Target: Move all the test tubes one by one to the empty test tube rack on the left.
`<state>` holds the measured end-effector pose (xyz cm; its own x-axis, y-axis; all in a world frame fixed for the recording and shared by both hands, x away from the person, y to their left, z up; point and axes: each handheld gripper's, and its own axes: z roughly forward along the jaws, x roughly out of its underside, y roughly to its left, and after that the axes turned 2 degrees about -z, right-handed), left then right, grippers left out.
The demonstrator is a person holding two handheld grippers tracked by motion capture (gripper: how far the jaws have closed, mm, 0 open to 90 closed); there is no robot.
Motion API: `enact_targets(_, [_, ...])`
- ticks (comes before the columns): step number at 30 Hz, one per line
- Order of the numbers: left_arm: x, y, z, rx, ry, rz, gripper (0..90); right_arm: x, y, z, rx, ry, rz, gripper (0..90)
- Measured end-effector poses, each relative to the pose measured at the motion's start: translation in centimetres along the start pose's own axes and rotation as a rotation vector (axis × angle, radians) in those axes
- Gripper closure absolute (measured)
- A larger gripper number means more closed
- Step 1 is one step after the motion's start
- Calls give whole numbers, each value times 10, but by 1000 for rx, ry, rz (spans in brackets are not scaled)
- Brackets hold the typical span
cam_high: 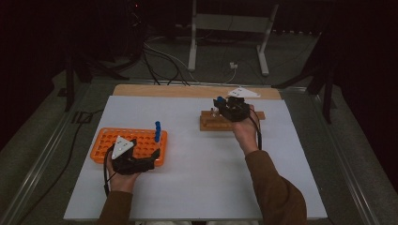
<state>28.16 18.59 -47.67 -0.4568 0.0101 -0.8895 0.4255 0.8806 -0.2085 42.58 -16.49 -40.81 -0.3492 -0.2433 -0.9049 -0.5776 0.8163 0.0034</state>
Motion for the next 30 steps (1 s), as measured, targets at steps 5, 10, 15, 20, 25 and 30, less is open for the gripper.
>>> enact_targets(5, [0, 0, 0, 2, -1, -2, 7, -2, -1, -7, -11, -11, 2, 770])
enact_targets(10, [0, -1, 1, 4, 1, 4, 7, -3, 0, -12, -21, -8, -16, 770])
enact_targets(15, [0, -2, 1, 8, 4, 12, 7, -2, 2, -17, -46, 1, -22, 770])
enact_targets(20, [0, -3, 1, 9, 2, 15, 7, 3, 8, -19, -82, 10, -24, 769])
enact_targets(25, [-1, -5, 1, 7, -4, 26, 7, 7, 13, -20, -112, 28, -18, 769])
enact_targets(30, [-2, -9, 1, 5, -12, 46, 7, 12, 19, -20, -137, 46, -16, 769])
